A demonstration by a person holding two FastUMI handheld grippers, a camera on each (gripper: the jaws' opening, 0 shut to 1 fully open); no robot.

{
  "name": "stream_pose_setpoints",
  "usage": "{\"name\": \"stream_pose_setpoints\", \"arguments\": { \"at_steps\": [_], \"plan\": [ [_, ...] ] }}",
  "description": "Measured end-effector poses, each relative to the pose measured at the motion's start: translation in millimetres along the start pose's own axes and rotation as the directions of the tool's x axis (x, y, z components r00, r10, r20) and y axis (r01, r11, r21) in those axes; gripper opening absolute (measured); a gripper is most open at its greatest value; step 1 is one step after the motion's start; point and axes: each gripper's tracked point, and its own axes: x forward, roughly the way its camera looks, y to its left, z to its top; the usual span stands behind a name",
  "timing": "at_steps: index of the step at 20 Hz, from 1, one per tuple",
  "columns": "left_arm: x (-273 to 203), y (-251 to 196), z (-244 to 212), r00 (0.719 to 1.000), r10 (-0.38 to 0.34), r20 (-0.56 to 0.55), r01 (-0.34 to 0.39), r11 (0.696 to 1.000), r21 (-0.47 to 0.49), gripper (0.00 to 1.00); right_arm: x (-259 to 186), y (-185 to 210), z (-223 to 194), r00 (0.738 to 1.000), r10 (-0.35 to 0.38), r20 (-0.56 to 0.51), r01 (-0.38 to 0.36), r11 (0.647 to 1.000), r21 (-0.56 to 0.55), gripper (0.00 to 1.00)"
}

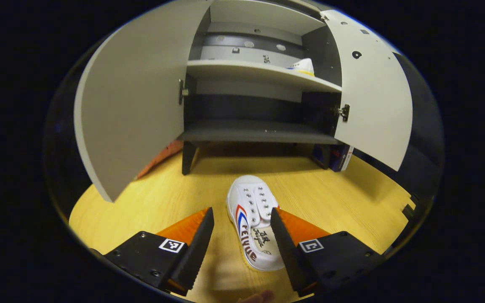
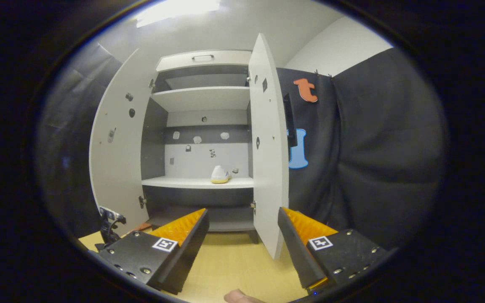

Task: Grab one shoe with the right hand and put it into the shoe cabinet, grab the other shoe with the left hand and put it into the shoe cabinet; then close the right door with the right hand and the left door with the left hand.

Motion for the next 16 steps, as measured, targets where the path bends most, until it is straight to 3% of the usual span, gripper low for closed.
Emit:
{"name": "stream_pose_setpoints", "arguments": {
  "at_steps": [1, 3, 6, 7, 10, 12, 13, 14, 16],
  "plan": [
    [4.8, 1.4, -2.4, 1.0, 0.004, -0.009, -0.004, 1.0, -0.008, 0.75, -0.1, -0.2, -1.9, 1.0, 0.004, -0.001, -0.004, 1.0, 0.003, 0.98],
    [12.6, 5.8, -7.9, 1.0, 0.019, -0.021, -0.019, 1.0, 0.013, 0.71, 0.6, 1.6, -7.4, 1.0, 0.017, -0.012, -0.017, 1.0, 0.009, 0.98],
    [23.5, -1.9, -25.0, 0.995, -0.028, -0.096, 0.027, 1.0, -0.011, 0.63, 2.5, 5.5, -12.6, 0.999, 0.028, -0.015, -0.028, 1.0, -0.002, 0.98],
    [27.3, -3.2, -23.3, 0.995, -0.032, -0.095, 0.028, 0.999, -0.046, 0.53, 2.8, 6.7, -14.7, 0.999, 0.03, -0.015, -0.03, 0.999, -0.015, 0.98],
    [32.1, 2.2, -25.8, 0.993, -0.001, -0.121, -0.005, 0.999, -0.049, 0.41, 3.9, 7.7, -20.7, 1.0, 0.023, -0.014, -0.024, 0.998, -0.059, 0.98],
    [32.5, 9.5, -28.5, 0.989, 0.023, -0.144, -0.029, 0.999, -0.033, 0.25, 5.5, 9.2, -25.4, 1.0, 0.022, -0.02, -0.023, 0.997, -0.071, 0.97],
    [32.2, 8.2, -28.9, 0.988, 0.021, -0.151, -0.026, 0.999, -0.031, 0.08, 6.1, 10.1, -28.0, 0.999, 0.025, -0.026, -0.027, 0.997, -0.069, 0.97],
    [31.7, 7.6, -26.6, 0.989, 0.022, -0.145, -0.023, 1.0, -0.009, 0.02, 5.6, 11.4, -29.3, 0.999, 0.031, -0.029, -0.033, 0.997, -0.066, 0.98],
    [28.4, 8.1, -26.1, 0.989, 0.028, -0.142, -0.023, 0.999, 0.036, 0.01, 2.9, 11.9, -31.1, 0.999, 0.035, -0.032, -0.037, 0.997, -0.065, 0.98]
  ]
}}
